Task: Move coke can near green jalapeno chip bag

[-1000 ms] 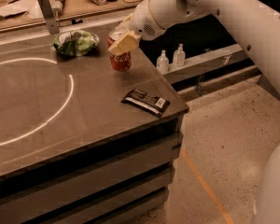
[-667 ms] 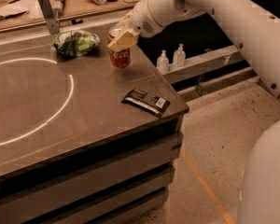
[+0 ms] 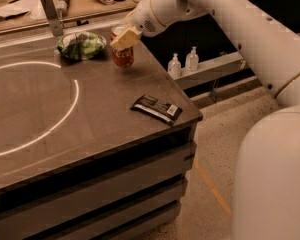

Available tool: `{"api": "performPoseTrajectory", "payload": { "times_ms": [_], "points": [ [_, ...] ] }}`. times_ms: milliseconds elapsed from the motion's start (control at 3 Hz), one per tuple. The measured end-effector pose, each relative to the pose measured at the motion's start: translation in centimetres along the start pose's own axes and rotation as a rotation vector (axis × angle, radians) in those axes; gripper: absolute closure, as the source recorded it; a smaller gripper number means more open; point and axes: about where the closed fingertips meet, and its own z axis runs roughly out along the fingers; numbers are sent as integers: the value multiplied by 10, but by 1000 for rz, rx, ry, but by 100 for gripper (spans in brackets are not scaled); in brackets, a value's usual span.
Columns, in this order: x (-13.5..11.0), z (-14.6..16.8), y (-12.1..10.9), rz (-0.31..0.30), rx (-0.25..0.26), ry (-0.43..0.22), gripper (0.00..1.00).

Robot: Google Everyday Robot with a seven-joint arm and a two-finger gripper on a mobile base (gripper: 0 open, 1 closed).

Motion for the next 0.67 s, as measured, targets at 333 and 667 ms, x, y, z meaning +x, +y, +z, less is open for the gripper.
{"api": "performPoseTrajectory", "payload": {
  "times_ms": [333,667],
  "points": [
    [3,19,-8,19,7,-13,53],
    [4,28,-10,26,6,-21,30]
  ]
}}
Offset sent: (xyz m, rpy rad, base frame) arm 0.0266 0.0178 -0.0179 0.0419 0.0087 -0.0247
